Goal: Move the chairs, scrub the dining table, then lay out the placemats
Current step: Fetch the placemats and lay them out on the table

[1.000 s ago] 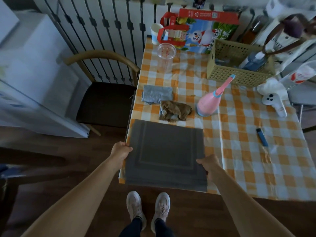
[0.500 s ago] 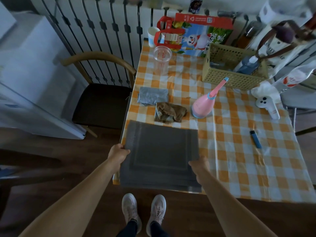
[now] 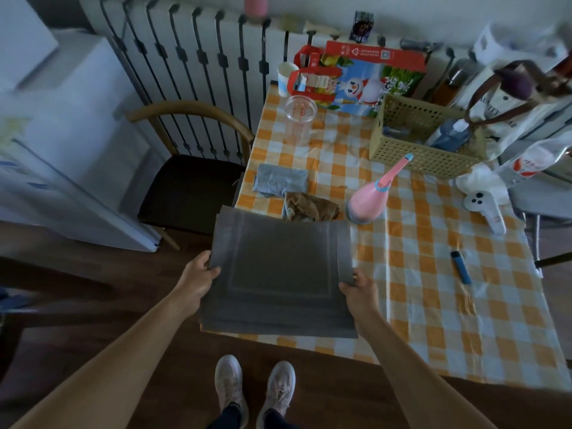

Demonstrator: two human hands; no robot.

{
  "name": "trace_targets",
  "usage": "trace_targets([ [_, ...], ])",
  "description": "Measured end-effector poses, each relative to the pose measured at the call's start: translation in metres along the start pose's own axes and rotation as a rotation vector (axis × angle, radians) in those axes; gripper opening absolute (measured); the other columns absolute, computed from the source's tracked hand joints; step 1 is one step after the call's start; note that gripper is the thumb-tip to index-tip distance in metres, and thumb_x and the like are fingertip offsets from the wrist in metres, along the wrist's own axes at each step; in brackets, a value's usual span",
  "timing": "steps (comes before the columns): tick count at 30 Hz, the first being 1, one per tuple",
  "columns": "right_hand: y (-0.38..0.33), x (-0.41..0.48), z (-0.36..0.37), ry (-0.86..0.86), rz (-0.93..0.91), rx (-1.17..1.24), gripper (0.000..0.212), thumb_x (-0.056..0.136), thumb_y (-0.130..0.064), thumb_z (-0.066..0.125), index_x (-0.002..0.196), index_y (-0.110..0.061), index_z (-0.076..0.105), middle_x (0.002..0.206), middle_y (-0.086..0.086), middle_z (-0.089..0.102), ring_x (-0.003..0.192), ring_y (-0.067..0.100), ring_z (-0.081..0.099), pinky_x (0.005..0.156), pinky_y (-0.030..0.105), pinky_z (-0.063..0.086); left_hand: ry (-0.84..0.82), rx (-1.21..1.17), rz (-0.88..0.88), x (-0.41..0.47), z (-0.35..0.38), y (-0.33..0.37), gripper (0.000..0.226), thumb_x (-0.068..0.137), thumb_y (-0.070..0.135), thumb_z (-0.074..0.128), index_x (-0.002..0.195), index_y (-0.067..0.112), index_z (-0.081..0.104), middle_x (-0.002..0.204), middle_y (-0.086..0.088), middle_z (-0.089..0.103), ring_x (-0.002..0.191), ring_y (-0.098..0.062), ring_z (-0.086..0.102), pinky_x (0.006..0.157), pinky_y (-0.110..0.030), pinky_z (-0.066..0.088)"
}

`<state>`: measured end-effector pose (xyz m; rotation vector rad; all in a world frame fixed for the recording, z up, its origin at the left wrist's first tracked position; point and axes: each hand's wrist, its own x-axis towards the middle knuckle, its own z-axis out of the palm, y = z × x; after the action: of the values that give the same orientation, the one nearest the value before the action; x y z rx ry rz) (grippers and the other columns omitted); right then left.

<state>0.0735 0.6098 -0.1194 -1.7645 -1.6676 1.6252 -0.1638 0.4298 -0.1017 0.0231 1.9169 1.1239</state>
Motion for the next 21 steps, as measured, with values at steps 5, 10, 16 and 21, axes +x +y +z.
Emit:
trace_targets([
  [5, -0.055, 0.0, 0.009, -0.09, -0.167, -0.006, 0.023, 0.087, 0.003, 0.057, 0.087, -0.02, 0.057, 0.088, -0.003, 0.065, 0.085, 0.016, 0.061, 0.071, 0.026, 0.048, 0.091, -0.157, 0.035, -0.018, -0.027, 0.018, 0.03, 0.098, 0.006, 0.044, 0.124, 0.018, 0.053, 0.115, -0.004, 0.061, 0.105, -0.022, 0.058, 0.094, -0.045, 0.045],
  [10, -0.104, -0.015, 0.039, -0.199, -0.261, 0.009, 0.021, 0.087, 0.01, 0.053, 0.091, -0.01, 0.055, 0.084, 0.0, 0.062, 0.073, 0.008, 0.057, 0.066, 0.023, 0.045, 0.209, -0.309, 0.081, -0.047, -0.068, 0.019, 0.031, 0.097, 0.005, 0.044, 0.123, 0.017, 0.055, 0.118, -0.007, 0.063, 0.109, -0.026, 0.059, 0.101, -0.052, 0.043],
  [16, -0.158, -0.062, 0.091, -0.329, -0.341, -0.023, 0.018, 0.094, 0.001, 0.052, 0.103, -0.014, 0.051, 0.086, -0.01, 0.054, 0.083, 0.014, 0.053, 0.074, 0.026, 0.043, 0.378, -0.416, 0.109, -0.089, -0.13, 0.009, 0.031, 0.097, 0.004, 0.043, 0.099, 0.027, 0.063, 0.109, -0.004, 0.067, 0.1, -0.024, 0.063, 0.092, -0.049, 0.049],
  [21, -0.187, -0.114, 0.154, -0.455, -0.435, -0.078, 0.012, 0.095, -0.002, 0.052, 0.101, -0.013, 0.053, 0.088, -0.009, 0.057, 0.086, 0.018, 0.057, 0.083, 0.036, 0.047, 0.511, -0.511, 0.15, -0.128, -0.197, -0.013, 0.029, 0.098, 0.006, 0.043, 0.107, 0.027, 0.061, 0.105, -0.001, 0.066, 0.098, -0.023, 0.062, 0.089, -0.049, 0.049],
])
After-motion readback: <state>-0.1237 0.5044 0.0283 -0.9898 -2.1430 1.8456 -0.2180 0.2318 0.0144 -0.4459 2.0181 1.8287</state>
